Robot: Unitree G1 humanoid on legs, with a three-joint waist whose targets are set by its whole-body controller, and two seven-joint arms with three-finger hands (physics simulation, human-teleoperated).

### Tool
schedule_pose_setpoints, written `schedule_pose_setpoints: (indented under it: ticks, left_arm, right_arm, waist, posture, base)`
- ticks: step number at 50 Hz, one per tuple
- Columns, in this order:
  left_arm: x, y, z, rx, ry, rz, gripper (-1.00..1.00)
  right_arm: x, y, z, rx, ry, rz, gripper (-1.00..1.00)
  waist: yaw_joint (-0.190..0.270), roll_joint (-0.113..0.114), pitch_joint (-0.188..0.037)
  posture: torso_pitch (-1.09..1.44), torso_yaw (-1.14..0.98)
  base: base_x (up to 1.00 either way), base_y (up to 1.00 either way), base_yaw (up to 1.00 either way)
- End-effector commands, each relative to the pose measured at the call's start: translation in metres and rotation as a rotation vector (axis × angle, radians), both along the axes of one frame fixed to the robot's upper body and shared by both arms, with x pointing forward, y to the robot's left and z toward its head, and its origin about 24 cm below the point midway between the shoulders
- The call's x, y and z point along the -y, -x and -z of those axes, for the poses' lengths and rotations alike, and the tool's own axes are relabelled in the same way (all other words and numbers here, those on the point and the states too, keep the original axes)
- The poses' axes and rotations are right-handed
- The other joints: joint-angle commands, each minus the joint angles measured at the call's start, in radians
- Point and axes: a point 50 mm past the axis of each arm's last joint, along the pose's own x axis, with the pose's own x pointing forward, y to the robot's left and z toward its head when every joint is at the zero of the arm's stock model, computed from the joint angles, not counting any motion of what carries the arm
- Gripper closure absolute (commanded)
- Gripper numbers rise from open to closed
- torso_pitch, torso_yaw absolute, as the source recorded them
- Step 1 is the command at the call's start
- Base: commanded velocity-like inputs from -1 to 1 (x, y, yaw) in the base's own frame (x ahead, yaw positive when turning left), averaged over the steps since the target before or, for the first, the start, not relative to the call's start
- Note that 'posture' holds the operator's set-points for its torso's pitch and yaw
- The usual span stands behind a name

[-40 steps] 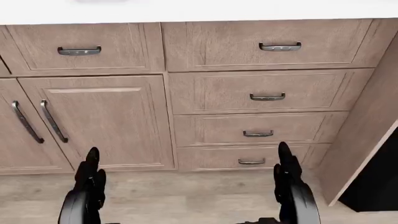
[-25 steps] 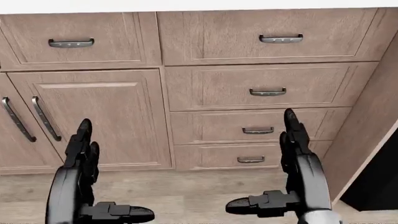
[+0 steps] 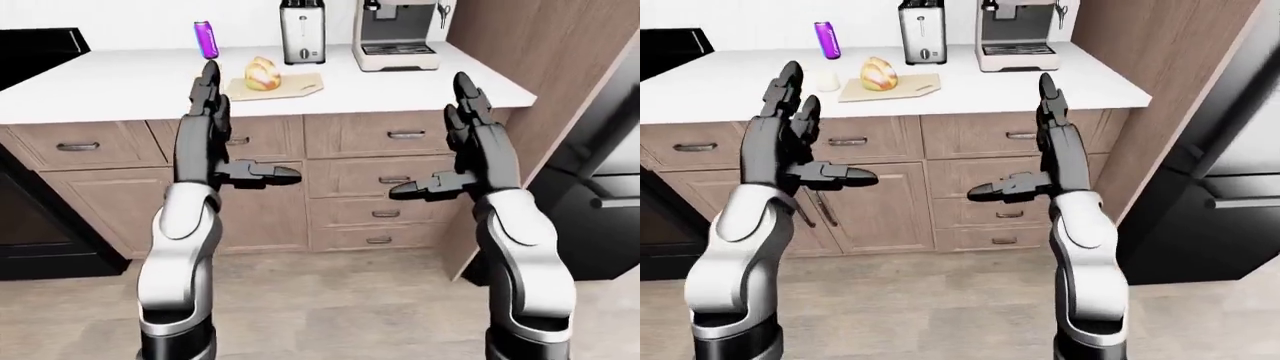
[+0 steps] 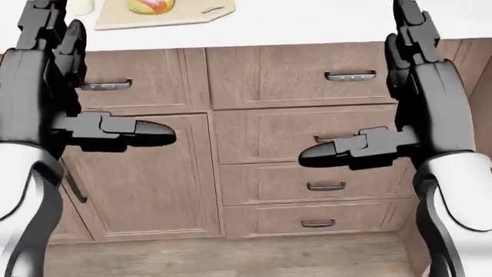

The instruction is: Pick up the wedge of cheese and place it on the slice of bread to prepare a simple cheese on bread dish.

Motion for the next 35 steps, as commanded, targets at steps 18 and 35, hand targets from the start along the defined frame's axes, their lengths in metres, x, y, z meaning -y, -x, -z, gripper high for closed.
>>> schedule_pose_setpoints:
  ticks: [18, 35]
  left_arm:
    - [-0.005, 0.014, -0.042, 0.159, 0.015, -0.038, -1.0]
    - [-0.001, 0.018, -0.042, 0.165, 0.049, -0.027, -1.0]
  right_arm:
    - [-0.012, -0.002, -0.033, 0.097, 0.021, -0.067, -1.0]
    - [-0.02, -0.004, -0.036, 0.113, 0.025, -0.117, -1.0]
  waist:
    - [0.003, 0.029, 0.015]
    - [0.005, 0.008, 0.0]
  posture:
    - [0.0, 0.0]
    - [0.0, 0.0]
  base:
    - [0.0, 0.6, 0.0]
    - [0.08, 0.26, 0.0]
